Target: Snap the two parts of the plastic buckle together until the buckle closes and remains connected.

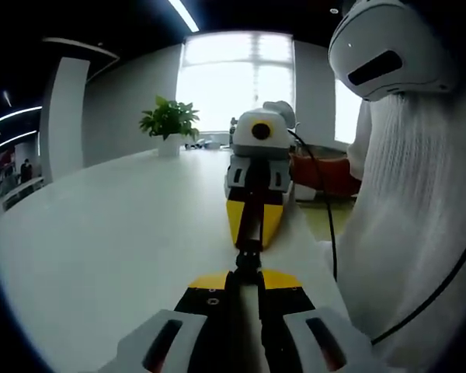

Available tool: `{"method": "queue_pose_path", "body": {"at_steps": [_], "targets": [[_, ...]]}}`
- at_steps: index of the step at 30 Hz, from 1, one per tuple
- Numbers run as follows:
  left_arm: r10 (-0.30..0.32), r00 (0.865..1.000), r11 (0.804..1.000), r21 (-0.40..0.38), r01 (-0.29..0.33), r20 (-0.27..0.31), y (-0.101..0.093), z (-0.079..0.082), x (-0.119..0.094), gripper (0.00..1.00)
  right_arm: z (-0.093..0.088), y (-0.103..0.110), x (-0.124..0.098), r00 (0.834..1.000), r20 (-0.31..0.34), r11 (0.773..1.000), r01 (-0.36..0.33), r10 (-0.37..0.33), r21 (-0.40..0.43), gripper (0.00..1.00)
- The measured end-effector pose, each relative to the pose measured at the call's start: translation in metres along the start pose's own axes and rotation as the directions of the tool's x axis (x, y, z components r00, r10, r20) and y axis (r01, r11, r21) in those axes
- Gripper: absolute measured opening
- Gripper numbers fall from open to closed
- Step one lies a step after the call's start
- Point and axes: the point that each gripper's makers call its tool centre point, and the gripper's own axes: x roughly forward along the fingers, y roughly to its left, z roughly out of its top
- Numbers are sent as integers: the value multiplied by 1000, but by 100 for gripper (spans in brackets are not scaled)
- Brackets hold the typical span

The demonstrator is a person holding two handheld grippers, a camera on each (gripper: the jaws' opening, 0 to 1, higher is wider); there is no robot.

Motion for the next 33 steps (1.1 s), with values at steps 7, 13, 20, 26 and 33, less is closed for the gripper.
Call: {"method": "queue_pose_path", "body": {"at_steps": [7, 13, 20, 26, 33], "targets": [[-7, 1000, 1000, -16, 7, 0, -1, 1, 2, 11, 2, 2, 4, 1000, 1, 1000, -13, 13, -3, 12], [9, 1000, 1000, -14, -9, 1, 0, 1, 1, 11, 2, 2, 5, 1000, -2, 1000, -4, 4, -2, 11], [5, 1000, 1000, -8, -5, 2, 0, 0, 2, 10, 2, 2, 6, 999, 4, 999, -33, 33, -5, 11], [-2, 1000, 1000, -7, 2, 0, 0, 0, 1, 9, 2, 3, 7, 999, 4, 999, -46, 46, -12, 10], [-8, 1000, 1000, -6, 8, 1, -1, 0, 1, 9, 2, 4, 8, 997, 4, 997, -76, 76, -22, 10]]}}
